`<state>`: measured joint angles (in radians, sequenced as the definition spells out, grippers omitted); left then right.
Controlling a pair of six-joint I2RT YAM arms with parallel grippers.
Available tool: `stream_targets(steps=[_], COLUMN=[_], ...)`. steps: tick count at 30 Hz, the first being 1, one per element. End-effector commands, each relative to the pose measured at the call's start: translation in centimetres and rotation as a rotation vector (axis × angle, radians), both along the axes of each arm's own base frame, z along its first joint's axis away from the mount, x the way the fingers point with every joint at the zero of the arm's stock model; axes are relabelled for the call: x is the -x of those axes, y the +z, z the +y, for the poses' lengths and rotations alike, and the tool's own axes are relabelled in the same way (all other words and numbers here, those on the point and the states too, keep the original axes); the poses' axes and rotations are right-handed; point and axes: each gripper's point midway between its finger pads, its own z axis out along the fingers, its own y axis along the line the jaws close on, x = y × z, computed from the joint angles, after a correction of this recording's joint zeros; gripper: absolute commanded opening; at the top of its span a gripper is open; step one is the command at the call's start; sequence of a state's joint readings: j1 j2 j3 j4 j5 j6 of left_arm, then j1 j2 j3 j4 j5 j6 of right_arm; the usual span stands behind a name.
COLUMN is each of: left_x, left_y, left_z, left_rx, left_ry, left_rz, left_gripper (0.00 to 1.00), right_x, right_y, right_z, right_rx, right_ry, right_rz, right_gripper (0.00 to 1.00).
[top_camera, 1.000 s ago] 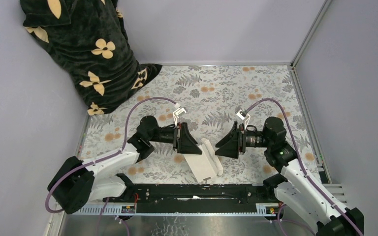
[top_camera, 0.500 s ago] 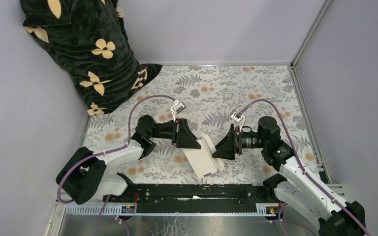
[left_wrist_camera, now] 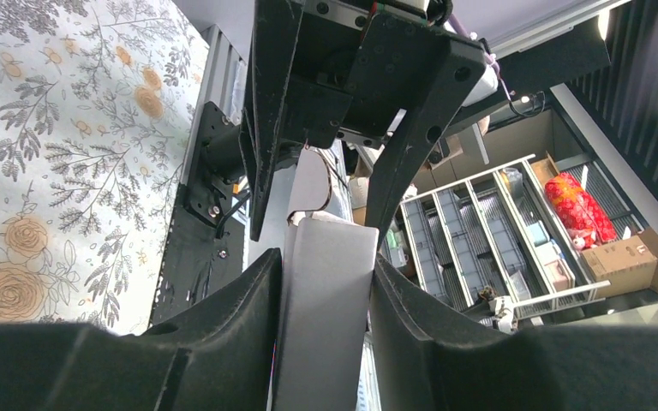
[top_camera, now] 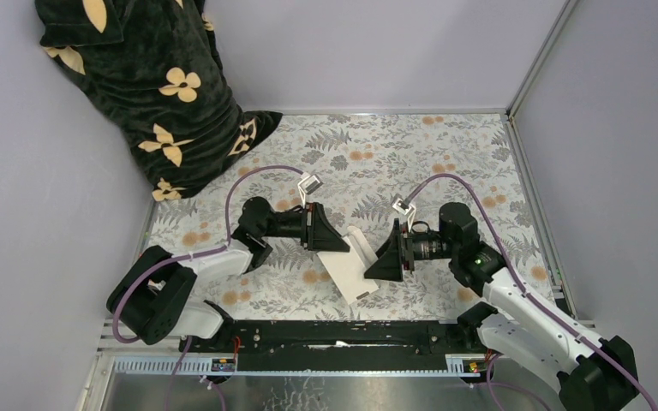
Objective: Fold the paper box
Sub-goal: Close the paper box at the center of the board.
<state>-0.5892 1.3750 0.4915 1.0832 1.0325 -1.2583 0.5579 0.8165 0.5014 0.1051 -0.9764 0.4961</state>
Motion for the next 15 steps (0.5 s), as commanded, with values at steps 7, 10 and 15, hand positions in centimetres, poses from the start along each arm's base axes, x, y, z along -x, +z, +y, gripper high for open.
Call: stream_targets(steps=[7,10,15], left_x=[-1.74,-1.80,-1.89], left_y=[0.87,0.67,0.28], left_z=[0.37,0.38,0.53], left_rx=[0.033,0.033,0.026], left_ry=[0.053,0.053,0.058], left_rz=[-0.030,-0.025,-0.019], left_gripper=[0.46,0.46,0.46], right_x=[-0.36,-0.39,-0.53], right_y=[0.75,0.71,0.62], right_z=[0.91,1.04,1.24], right_rx=[-0.008,-0.009,-0.008], right_ry=[0.024,0.030,0.038], right_rz=[-0.052,-0.051,-0.043], right_gripper=[0.64,0.53,0.33])
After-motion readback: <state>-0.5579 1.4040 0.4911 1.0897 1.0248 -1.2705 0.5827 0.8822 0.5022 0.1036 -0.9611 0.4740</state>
